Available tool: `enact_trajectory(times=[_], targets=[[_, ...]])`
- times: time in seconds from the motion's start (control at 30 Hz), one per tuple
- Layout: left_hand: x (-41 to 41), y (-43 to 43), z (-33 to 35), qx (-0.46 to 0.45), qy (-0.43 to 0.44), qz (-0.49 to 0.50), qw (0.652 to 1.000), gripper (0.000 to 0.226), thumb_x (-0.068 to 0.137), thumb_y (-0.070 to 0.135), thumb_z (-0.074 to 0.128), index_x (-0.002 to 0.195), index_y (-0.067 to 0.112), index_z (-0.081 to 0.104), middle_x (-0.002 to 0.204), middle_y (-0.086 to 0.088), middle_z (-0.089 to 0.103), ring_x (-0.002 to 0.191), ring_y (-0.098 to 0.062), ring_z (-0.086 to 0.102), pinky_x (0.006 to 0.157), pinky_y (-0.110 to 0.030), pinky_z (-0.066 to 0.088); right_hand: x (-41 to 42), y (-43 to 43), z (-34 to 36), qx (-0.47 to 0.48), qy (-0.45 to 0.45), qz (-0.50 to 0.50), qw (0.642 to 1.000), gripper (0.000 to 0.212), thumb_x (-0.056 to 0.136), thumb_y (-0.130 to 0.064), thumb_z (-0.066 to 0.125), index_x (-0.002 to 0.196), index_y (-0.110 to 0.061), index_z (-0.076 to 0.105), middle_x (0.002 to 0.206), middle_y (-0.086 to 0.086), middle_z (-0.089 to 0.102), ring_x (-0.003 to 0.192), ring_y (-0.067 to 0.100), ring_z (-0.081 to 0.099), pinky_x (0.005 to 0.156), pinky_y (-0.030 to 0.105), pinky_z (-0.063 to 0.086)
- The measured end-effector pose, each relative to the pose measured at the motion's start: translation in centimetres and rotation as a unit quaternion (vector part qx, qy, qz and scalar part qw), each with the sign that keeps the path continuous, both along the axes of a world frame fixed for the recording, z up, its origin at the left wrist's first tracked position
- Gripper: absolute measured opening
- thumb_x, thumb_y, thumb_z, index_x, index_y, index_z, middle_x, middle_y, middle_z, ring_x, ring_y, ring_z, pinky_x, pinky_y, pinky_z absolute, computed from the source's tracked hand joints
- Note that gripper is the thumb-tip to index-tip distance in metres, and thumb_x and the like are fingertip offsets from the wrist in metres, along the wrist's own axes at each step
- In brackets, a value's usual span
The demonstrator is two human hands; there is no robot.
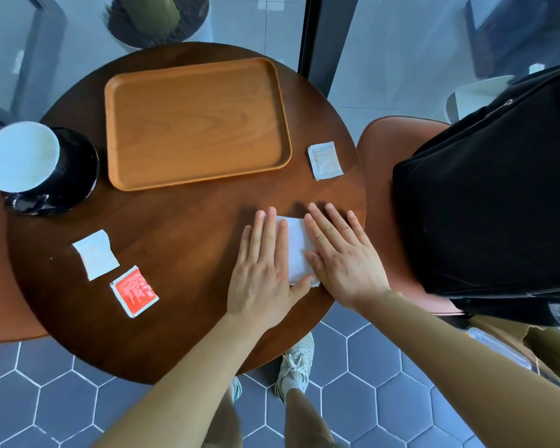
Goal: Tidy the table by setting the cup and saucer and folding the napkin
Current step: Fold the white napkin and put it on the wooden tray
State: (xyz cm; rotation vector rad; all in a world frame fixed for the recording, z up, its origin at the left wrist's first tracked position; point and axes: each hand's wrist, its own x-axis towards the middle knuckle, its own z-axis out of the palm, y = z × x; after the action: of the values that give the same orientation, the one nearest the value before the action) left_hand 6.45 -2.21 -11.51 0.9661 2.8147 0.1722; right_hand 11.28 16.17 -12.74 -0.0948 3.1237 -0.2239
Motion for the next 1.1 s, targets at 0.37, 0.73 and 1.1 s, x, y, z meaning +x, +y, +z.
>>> enact_trajectory(times=[0.37, 0.73, 1.1], targets=[[1.6, -1.5, 3.8, 0.109, -0.13, 0.308, 0.936, 0.049, 0.094, 0.045, 0.062, 0.131, 0.014, 0.062, 0.106, -0.005, 0.064, 0.093, -0.019, 0.06, 0.071, -0.026, 0.045, 0.0, -0.4, 0.3, -0.01, -0.004, -0.011, 1.0, 0.057, 0.108, -0.042, 0.028, 0.156, -0.013, 0.029, 0.165, 0.003, 0.024, 0.153, 0.028, 0.018, 0.124, 0.052, 0.017], [1.7, -0.3, 4.4, 0.23, -0.187, 0.336, 0.894, 0.02, 0.099, 0.029, 0.058, 0.113, 0.014, 0.058, 0.1, 0.004, 0.059, 0.082, -0.01, 0.056, 0.055, -0.006, 0.036, 0.1, -0.6, 0.4, -0.084, 0.02, -0.032, 0.996, 0.054, 0.106, -0.038, 0.039, 0.153, -0.011, 0.037, 0.16, 0.005, 0.035, 0.152, 0.026, 0.024, 0.122, 0.055, 0.02], [1.1, -0.9, 6.3, 0.431, -0.194, 0.268, 0.839, 0.015, 0.093, 0.013, 0.067, 0.102, 0.022, 0.059, 0.092, 0.017, 0.063, 0.094, -0.001, 0.062, 0.059, -0.008, 0.048, 0.1, -0.4, 3.6, -0.283, -0.042, -0.086, 0.954, 0.059, 0.102, -0.037, 0.047, 0.155, -0.017, 0.031, 0.158, -0.01, 0.036, 0.151, 0.011, 0.022, 0.125, 0.038, 0.014]])
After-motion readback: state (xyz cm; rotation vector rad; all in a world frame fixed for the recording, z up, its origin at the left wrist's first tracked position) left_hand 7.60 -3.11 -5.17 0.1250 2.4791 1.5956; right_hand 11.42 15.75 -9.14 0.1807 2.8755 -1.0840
